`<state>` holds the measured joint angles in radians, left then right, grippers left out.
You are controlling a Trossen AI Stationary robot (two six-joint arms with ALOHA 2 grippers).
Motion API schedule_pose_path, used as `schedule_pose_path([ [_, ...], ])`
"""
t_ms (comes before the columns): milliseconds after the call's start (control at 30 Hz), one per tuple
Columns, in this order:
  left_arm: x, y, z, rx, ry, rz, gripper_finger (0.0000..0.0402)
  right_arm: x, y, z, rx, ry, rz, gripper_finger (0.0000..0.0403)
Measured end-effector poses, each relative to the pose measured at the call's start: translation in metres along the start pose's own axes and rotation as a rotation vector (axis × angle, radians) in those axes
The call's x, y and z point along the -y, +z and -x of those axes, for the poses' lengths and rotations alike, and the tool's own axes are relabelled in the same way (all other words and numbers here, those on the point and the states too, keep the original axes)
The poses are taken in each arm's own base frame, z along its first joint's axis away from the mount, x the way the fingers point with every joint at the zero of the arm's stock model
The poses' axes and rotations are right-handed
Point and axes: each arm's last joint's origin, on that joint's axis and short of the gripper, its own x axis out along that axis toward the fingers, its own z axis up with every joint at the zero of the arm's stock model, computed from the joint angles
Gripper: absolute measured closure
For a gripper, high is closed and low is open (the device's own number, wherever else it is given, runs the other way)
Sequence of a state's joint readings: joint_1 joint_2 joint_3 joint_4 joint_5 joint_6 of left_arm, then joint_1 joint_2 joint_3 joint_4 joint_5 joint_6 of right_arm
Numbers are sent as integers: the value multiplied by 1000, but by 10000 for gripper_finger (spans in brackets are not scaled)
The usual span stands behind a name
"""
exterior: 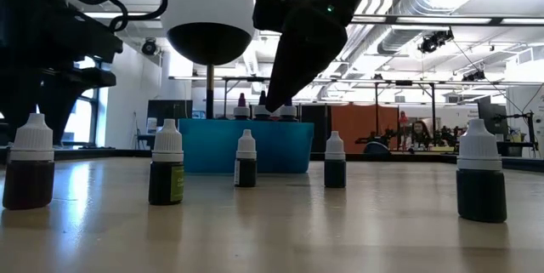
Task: Pick & Place food coloring
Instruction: Put the small red food coloring bottle into the blue container
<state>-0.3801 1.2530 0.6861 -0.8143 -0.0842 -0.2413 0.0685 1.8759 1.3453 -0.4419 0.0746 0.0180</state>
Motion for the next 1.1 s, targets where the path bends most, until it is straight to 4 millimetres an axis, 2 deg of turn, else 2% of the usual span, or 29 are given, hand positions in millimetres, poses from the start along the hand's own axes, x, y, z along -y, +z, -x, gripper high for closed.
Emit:
schedule_pose_path([
  [367, 1, 0, 0, -7, -25, 3, 275, 0, 0, 0, 0, 0, 0, 274],
  [800, 2, -5, -24, -221, 16, 42, 275, 0, 0, 0, -1, 0, 0, 274],
  [1100, 4, 2, -32, -192, 7, 41, 275, 0, 0, 0, -1, 0, -1, 274],
])
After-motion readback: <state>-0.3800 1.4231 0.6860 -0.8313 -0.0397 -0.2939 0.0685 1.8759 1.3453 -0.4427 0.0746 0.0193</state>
